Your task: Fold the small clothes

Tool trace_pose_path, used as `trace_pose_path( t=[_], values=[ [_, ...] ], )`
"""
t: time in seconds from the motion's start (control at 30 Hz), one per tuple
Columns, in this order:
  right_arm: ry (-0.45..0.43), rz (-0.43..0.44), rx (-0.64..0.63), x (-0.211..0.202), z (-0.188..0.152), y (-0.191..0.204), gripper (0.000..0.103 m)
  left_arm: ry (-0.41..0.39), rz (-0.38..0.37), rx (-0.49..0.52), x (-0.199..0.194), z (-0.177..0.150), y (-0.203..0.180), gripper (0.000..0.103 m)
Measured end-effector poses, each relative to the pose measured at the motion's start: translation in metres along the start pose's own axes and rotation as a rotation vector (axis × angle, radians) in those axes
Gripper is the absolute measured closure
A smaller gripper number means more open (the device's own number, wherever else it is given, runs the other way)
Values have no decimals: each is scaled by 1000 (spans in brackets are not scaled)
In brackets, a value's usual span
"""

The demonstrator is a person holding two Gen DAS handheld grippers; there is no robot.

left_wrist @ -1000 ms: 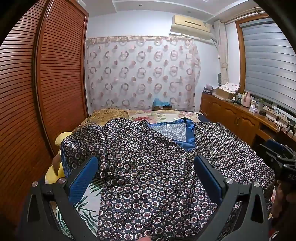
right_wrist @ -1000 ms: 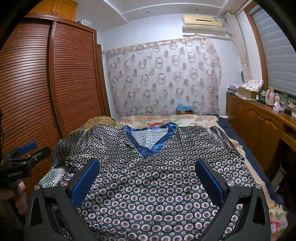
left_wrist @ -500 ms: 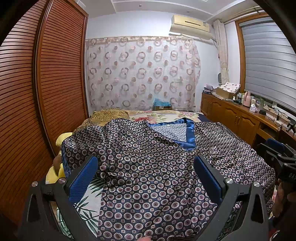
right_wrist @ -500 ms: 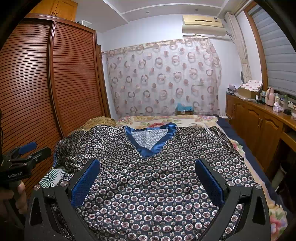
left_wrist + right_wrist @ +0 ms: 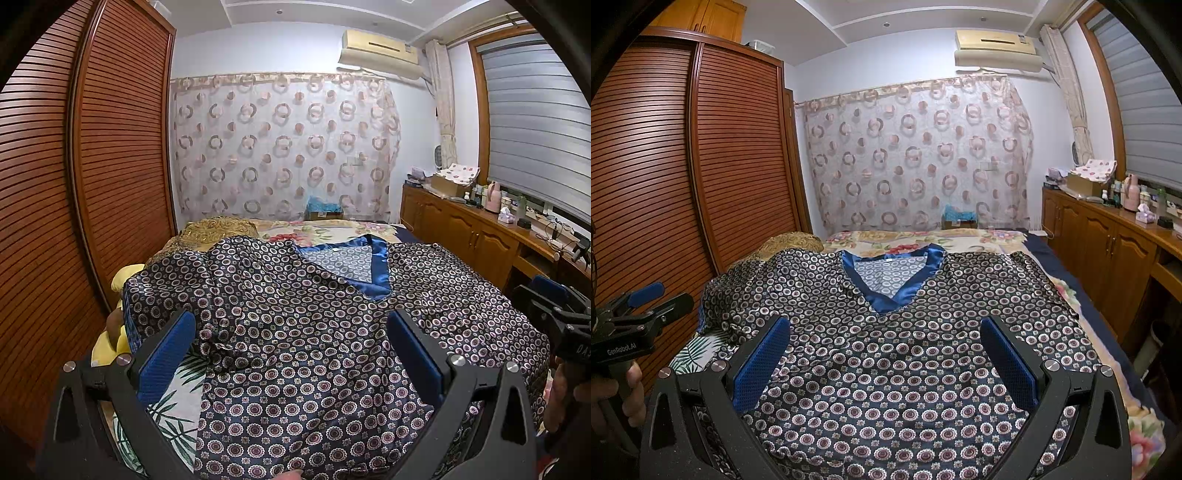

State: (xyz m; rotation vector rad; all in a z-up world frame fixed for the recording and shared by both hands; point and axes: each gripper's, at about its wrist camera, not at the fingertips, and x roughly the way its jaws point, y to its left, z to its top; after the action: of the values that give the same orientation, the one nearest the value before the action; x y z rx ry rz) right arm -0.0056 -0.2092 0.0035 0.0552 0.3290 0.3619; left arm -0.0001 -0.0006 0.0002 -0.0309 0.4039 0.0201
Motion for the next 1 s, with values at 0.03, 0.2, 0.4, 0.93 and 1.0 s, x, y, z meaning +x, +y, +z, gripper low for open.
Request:
trace_pose_path(
  t=[0.03,0.2,0.4,0.93,1.0],
  values=[
    [0,1,0,0,0,0,0,0,-1,0,0,0,0,0],
    [0,0,0,0,0,0,0,-1,0,1,0,0,0,0],
    [-1,0,1,0,0,0,0,-4,-1,1,-1,7,6,0],
    [-1,1,2,0,0,0,0,-6,0,3,-1,6,4,0],
    [-1,1,2,0,0,0,0,-6,1,3,-1,6,4,0]
  ],
)
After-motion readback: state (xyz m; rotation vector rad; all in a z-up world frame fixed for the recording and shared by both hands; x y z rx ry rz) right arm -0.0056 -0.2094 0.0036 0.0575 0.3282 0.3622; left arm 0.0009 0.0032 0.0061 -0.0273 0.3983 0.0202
